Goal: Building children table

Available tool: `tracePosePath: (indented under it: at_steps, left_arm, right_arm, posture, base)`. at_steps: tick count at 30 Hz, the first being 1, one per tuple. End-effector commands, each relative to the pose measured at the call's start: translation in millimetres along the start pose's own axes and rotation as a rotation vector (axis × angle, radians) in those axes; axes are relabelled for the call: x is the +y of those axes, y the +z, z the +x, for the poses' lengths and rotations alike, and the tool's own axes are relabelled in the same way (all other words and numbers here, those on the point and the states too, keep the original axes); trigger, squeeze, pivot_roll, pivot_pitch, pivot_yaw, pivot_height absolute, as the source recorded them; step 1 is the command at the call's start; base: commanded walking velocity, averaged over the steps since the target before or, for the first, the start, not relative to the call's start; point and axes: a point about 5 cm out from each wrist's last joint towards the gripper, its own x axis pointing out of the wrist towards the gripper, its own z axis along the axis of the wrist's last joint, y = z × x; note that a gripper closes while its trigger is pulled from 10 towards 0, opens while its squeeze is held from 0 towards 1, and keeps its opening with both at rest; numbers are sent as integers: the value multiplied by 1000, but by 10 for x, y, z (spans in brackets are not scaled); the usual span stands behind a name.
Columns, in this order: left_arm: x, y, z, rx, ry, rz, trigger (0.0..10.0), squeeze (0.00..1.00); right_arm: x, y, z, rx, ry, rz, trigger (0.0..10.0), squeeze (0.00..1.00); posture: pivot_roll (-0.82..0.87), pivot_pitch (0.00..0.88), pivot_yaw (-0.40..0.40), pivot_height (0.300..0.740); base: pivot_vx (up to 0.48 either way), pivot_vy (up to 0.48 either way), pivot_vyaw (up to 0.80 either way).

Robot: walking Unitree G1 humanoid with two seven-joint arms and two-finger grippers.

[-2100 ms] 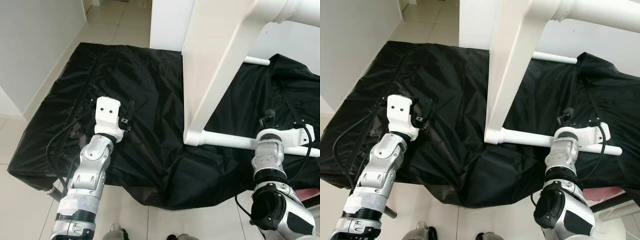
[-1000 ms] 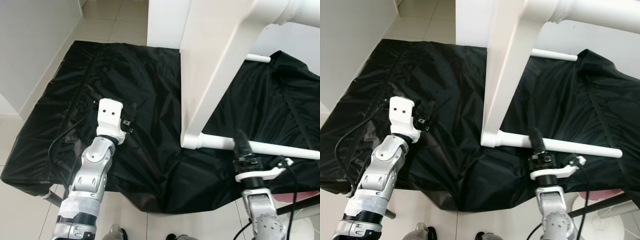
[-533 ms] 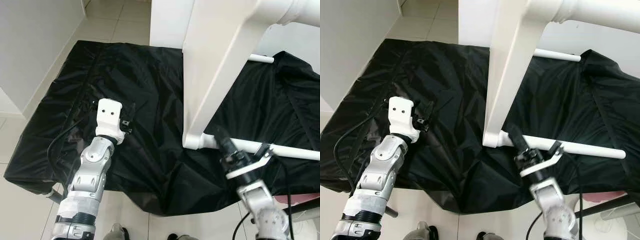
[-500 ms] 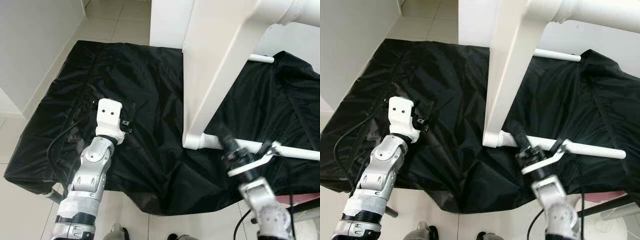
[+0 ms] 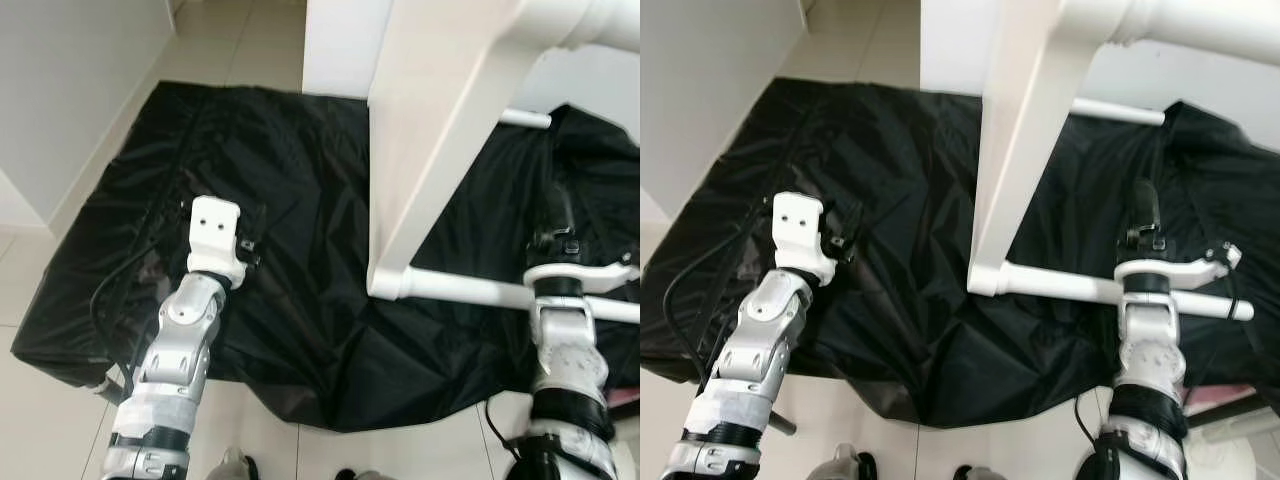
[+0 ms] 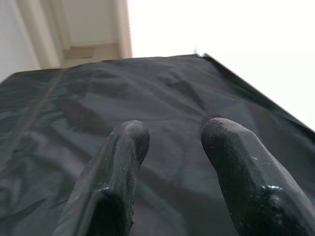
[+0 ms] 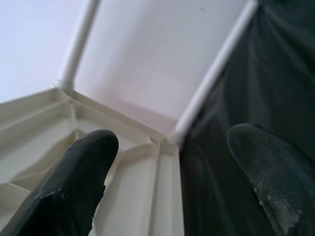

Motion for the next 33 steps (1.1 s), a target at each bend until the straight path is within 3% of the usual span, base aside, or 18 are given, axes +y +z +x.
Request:
tracePosePath:
  at_steps: [1, 3, 4, 5, 9, 11, 15, 17, 18, 22, 23, 24, 25, 26, 28, 29, 31, 33]
  left_arm:
    - [-21, 1, 22, -2, 16, 18, 10000, 0]
    - [-23, 12, 21, -8, 20, 28, 10000, 0]
    - [-23, 12, 21, -8, 20, 28, 10000, 0]
    - [-9, 16, 12, -11, 24, 54, 10000, 0]
    - [77, 2, -28, -4, 55, 54, 10000, 0]
    - [89, 0, -35, -3, 60, 52, 10000, 0]
    - [86, -1, -30, -1, 55, 56, 10000, 0]
    - [74, 5, -12, -3, 45, 60, 10000, 0]
    - [74, 5, -12, -3, 45, 60, 10000, 0]
    - [78, 16, 22, -10, 47, 46, 10000, 0]
    - [80, 11, 31, -10, 50, 37, 10000, 0]
    - [80, 11, 31, -10, 50, 37, 10000, 0]
    - [72, -21, 45, -1, 42, 28, 10000, 0]
    - [72, -21, 45, -1, 42, 28, 10000, 0]
    - [38, -50, 53, 4, 7, 44, 10000, 0]
    - [38, -50, 53, 4, 7, 44, 10000, 0]
    - [-43, -50, 55, -13, -71, 67, 10000, 0]
    - [-91, -57, 51, -11, -118, 65, 10000, 0]
  right_arm:
    - [-99, -24, -26, -11, -67, 20, 10000, 0]
    - [-136, -212, -171, 65, -88, 107, 10000, 0]
    - [-136, -212, -171, 65, -88, 107, 10000, 0]
    - [-109, -326, -340, 163, -48, 85, 10000, 0]
    - [-48, -251, -585, 186, 2, 121, 10000, 0]
    - [-39, -227, -611, 181, 5, 137, 10000, 0]
    - [-36, -150, -518, 118, -5, 69, 10000, 0]
    - [-44, -71, -333, 42, -36, -46, 10000, 0]
    - [-44, -71, -333, 42, -36, -46, 10000, 0]
    - [-26, -9, -123, -5, -107, -273, 10000, 0]
    - [-14, -41, -86, 15, -117, -360, 10000, 0]
    - [-14, -41, -86, 15, -117, -360, 10000, 0]
    - [44, -170, -23, 83, -82, -534, 10000, 0]
    - [44, -170, -23, 83, -82, -534, 10000, 0]
    - [152, -377, 34, 177, 19, -724, 10000, 0]
    - [152, -377, 34, 177, 19, -724, 10000, 0]
    - [237, -592, 34, 262, 132, -861, 10000, 0]
    - [268, -668, 17, 291, 179, -903, 10000, 0]
  posture:
    - [50, 69, -71, 740]
    - [70, 63, -87, 740]
    - [70, 63, -87, 740]
    - [78, 62, -97, 740]
    - [81, 65, -100, 740]
    - [81, 65, -100, 740]
    - [75, 65, -90, 740]
    - [74, 60, -86, 740]
    - [74, 60, -86, 740]
    - [75, 55, -79, 740]
    - [75, 55, -79, 740]
    - [75, 55, -79, 740]
    - [84, 53, -86, 740]
    - [84, 53, -86, 740]
    - [89, 57, -91, 740]
    - [89, 57, -91, 740]
    - [96, 65, -104, 740]
    - [100, 71, -109, 740]
  base:
    - [0, 0, 0]
    - [0, 0, 0]
    - [0, 0, 0]
    - [0, 0, 0]
    - [0, 0, 0]
    - [0, 0, 0]
    - [0, 0, 0]
    - [0, 0, 0]
    - [0, 0, 0]
    - [0, 0, 0]
    - [0, 0, 0]
    - [0, 0, 0]
    - [0, 0, 0]
    - [0, 0, 0]
    - [0, 0, 0]
    - [0, 0, 0]
    - [0, 0, 0]
    - [0, 0, 0]
